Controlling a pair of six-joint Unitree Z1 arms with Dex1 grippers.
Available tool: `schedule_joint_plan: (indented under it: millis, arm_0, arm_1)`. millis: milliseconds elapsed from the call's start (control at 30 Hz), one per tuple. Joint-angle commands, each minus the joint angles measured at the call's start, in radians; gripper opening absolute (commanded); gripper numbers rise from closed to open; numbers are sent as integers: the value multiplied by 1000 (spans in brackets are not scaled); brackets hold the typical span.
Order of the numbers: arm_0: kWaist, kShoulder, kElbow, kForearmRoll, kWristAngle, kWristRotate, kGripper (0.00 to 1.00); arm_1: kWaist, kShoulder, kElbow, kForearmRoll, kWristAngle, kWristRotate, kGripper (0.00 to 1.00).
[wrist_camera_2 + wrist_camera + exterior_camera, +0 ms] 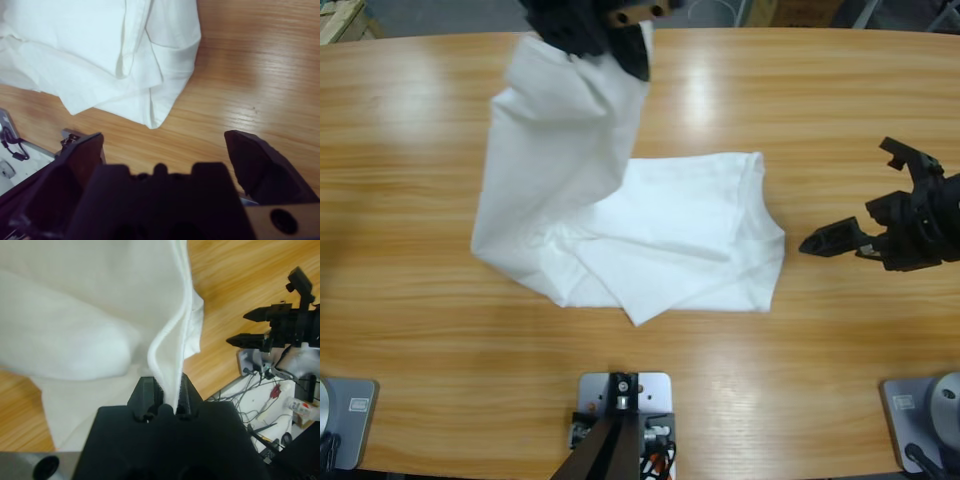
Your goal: Fold clothes
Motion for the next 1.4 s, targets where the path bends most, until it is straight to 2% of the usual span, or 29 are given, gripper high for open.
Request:
schedule_joint_plan:
  millis: [33, 233, 500, 667, 733, 800, 1067, 1400]
  arm_0:
    - [-54, 219, -202, 89, -72, -44, 0]
    - [-76, 298, -303, 94, -116, -61, 0]
    - [-73, 354, -414, 94, -98, -74, 0]
    - [-67, 427, -629, 85, -92, -114, 0]
    - [-66, 435, -675, 74, -83, -131, 0]
    - [-64, 433, -698, 33, -83, -171, 0]
    - [-59, 393, -700, -305, -86, -341, 0]
    - [-59, 408, -699, -230, -121, -346, 0]
  arm_1:
    - [-3, -89, -14, 3, -90, -15, 1000]
    - [-6, -88, -29, -3, -133, -15, 1000]
    - [-6, -67, -10, -7, -132, -20, 1000]
    - [-6, -62, 5, -10, -131, -26, 1000]
    - [-6, -61, 13, -15, -131, -26, 1000]
    - [-6, -58, 24, -22, -131, -26, 1000]
    - [-6, -53, 35, -33, -129, -26, 1000]
    - [-6, -53, 37, -34, -128, -26, 1000]
